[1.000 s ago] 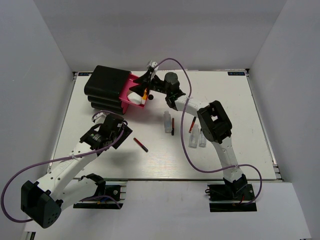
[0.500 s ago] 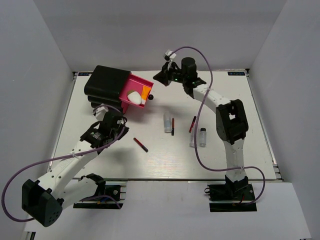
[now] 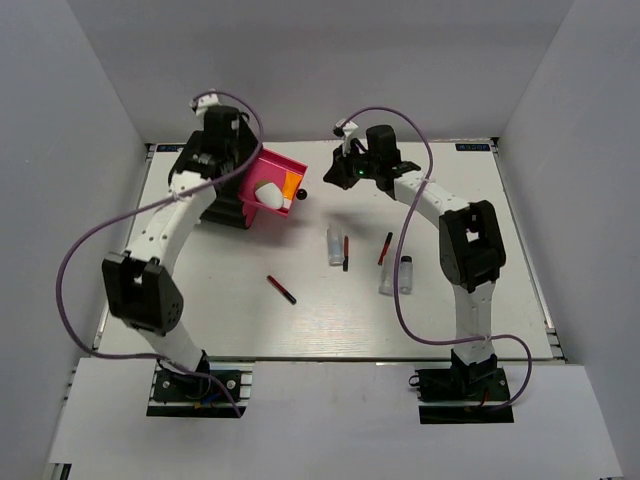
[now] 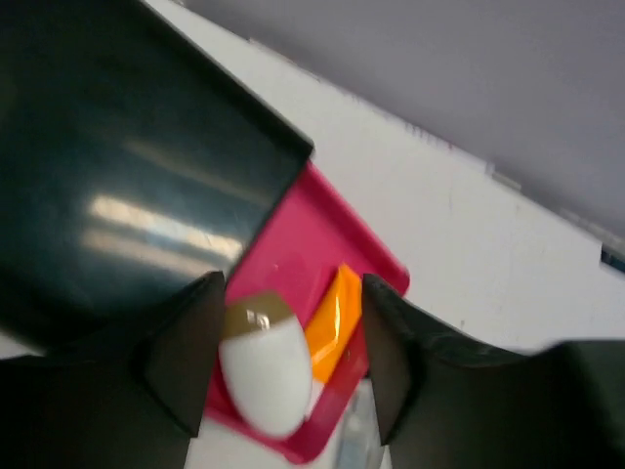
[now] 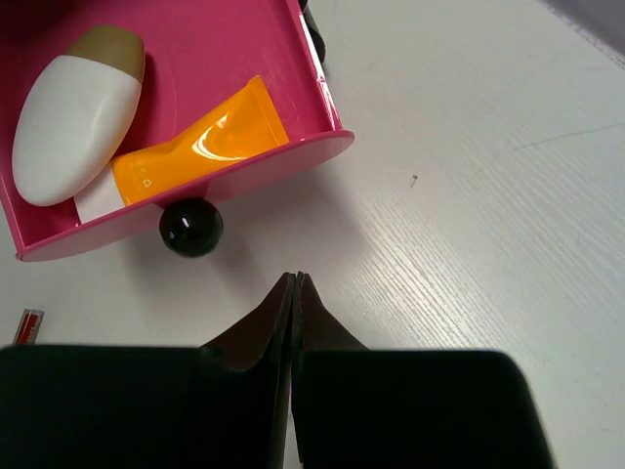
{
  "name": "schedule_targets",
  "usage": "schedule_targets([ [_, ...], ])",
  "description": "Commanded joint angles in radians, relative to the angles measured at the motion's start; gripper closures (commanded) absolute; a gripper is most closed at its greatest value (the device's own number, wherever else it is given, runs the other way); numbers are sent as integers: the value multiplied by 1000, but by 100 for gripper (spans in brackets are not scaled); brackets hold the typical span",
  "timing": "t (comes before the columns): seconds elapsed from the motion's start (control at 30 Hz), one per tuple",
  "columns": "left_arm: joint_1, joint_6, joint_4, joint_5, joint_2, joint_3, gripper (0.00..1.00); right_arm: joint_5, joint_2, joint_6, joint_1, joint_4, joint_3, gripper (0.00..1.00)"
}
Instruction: Organize the makeup
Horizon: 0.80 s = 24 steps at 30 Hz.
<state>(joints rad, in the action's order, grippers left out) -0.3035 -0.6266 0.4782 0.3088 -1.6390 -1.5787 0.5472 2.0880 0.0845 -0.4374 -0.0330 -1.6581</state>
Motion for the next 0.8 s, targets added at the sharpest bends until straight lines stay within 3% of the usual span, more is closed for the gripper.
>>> schedule_targets([
  [0.0, 119, 65, 57, -59, -88, -185, 29, -27, 30, -17, -6, 75, -84, 100],
  [0.1, 211, 61, 105, -88, -176, -294, 18, -24, 73, -34, -9, 111, -141, 100],
  [0.17, 262, 62, 103, -88, -196, -311, 15, -20, 107, -54, -9, 125, -173, 100],
  [0.2, 277, 64, 96, -96, -196, -304, 5, -17, 118, -60, -6, 131, -196, 100],
  [0.47, 411, 119, 91, -137, -214, -262, 3, 58, 184, -129, -11, 116, -270, 100],
  [0.77, 455, 174, 111, -247, -283, -270, 6, 114, 225, -134, -29, 81, -328, 100],
])
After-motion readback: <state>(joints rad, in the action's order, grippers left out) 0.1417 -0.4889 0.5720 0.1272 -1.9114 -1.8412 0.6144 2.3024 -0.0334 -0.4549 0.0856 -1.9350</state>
